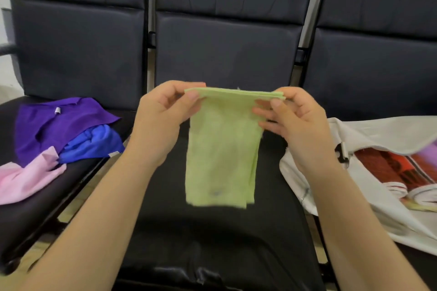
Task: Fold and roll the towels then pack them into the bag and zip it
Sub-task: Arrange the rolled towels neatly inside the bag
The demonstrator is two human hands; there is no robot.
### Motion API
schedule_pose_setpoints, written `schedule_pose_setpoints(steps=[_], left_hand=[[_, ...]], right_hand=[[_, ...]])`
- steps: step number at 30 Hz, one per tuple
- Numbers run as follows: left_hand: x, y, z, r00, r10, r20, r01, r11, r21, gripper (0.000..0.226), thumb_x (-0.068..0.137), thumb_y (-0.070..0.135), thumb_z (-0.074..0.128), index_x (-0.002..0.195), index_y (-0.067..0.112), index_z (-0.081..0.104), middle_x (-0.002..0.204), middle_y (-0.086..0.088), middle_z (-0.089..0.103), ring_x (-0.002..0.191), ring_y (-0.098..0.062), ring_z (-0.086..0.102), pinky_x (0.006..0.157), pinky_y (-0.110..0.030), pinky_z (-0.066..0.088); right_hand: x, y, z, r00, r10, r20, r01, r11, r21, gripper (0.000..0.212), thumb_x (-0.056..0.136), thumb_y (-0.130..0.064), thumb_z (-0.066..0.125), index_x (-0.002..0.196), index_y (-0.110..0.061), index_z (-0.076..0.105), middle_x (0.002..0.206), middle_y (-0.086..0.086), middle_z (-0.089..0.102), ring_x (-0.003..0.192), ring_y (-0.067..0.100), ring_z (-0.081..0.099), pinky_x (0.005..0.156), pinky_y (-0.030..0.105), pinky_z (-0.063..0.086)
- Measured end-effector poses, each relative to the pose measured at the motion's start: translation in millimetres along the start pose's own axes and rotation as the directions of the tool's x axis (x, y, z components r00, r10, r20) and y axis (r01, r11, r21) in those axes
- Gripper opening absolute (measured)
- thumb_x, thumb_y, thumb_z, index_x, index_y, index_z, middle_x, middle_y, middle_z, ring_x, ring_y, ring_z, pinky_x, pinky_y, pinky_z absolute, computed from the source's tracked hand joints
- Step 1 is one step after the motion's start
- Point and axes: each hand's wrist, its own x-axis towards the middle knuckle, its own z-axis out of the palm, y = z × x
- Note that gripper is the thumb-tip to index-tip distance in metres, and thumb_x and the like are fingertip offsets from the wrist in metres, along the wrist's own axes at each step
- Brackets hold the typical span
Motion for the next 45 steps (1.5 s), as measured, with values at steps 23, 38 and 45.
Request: schedule_pose_setpoints(steps=[23,38,45], left_hand=[[-91,-93,-36,0.466,-0.703,0.537,-0.277,0.461,0.843,0.039,0.073,0.044,0.075,0.102,0.028,0.055,0.105,0.012,0.054,0.094,-0.010,0.055,0.080,-0.029,0.050],[-75,-108,-39,0.556,-0.717,0.420,0.103,0.561,0.821,0.028,0.096,0.021,0.045,0.071,0.019,0.056,0.075,0.005,0.071,0.054,-0.006,0.060,0.063,-0.022,0.043],[-78,-132,-36,0.595,-0.718,0.362,-0.098,0.382,0.919,0.015,0.081,0.030,0.059,0.070,0.025,0.049,0.074,0.010,0.061,0.067,-0.009,0.052,0.060,-0.025,0.040]], right_hand=[[-92,102,-5,0.591,0.665,0.456,0.377,0.271,-0.885,0.024,0.083,-0.005,0.053,0.102,-0.020,0.054,0.110,-0.004,0.052,0.098,0.021,0.053,0.074,0.031,0.043],[-65,118,-15,0.595,0.729,0.340,0.005,0.420,-0.908,0.014,0.094,-0.023,0.055,0.083,-0.017,0.061,0.074,-0.005,0.064,0.072,0.012,0.064,0.070,0.026,0.049],[-67,136,-3,0.621,0.741,0.257,0.043,0.295,-0.955,0.017,0.083,-0.025,0.064,0.087,-0.009,0.060,0.084,0.000,0.057,0.074,0.016,0.053,0.065,0.030,0.041]])
